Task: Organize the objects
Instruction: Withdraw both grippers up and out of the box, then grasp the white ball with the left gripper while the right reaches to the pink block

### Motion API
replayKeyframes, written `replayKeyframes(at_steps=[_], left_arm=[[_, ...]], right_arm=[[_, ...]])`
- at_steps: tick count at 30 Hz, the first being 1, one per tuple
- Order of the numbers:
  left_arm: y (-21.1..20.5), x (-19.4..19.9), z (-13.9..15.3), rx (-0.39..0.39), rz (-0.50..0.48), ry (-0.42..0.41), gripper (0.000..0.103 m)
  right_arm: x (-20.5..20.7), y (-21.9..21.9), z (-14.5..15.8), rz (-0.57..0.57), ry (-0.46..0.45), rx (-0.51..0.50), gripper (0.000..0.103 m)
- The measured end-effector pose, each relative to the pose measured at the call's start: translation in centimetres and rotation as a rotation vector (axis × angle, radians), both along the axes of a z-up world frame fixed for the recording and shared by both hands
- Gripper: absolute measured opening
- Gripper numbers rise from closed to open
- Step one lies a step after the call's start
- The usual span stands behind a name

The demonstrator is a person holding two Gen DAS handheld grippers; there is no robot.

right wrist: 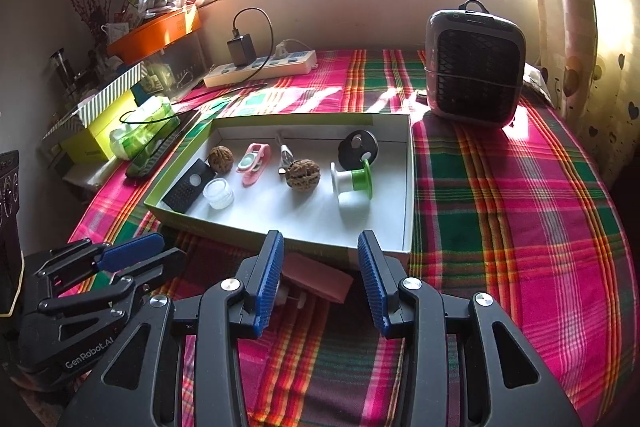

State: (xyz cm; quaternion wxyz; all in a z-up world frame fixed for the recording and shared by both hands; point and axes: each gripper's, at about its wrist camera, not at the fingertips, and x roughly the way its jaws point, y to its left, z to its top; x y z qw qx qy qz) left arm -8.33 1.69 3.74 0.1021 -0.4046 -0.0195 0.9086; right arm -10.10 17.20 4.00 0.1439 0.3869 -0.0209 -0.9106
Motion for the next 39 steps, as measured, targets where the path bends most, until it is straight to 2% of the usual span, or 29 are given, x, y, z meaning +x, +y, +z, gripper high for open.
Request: replayKeyframes(at_steps=[6,8,19,27,39], left_arm=[[1.0,0.0,-0.7,0.03,-0.033,-0.028,0.032],[1.5,0.0,-0.8,0.033,-0.051,-0.033,0.033],[4.5,-0.9,-2.1,0.059,-0.138,-0.069,0.037],[5.7,-2.0,-2.6,0.039,-0.135,-0.081,0.037],[5.8,-2.6,-2.9,0.057,-0.121,-0.084,0.036]], right_arm=[[0.9,1.3,-0.6,-0.015,-0.005,-0.003,0.041],[1.2,1.8,-0.8,-0.023,-0.008,-0.01,0.045],[1.8,3.8,-1.5,-0.052,-0.021,-0.03,0.046],[1.7,4.7,-2.1,-0.062,-0.036,-0.036,0.046],[1.4,4.8,-2.5,-0.052,-0.052,-0.04,0.046]])
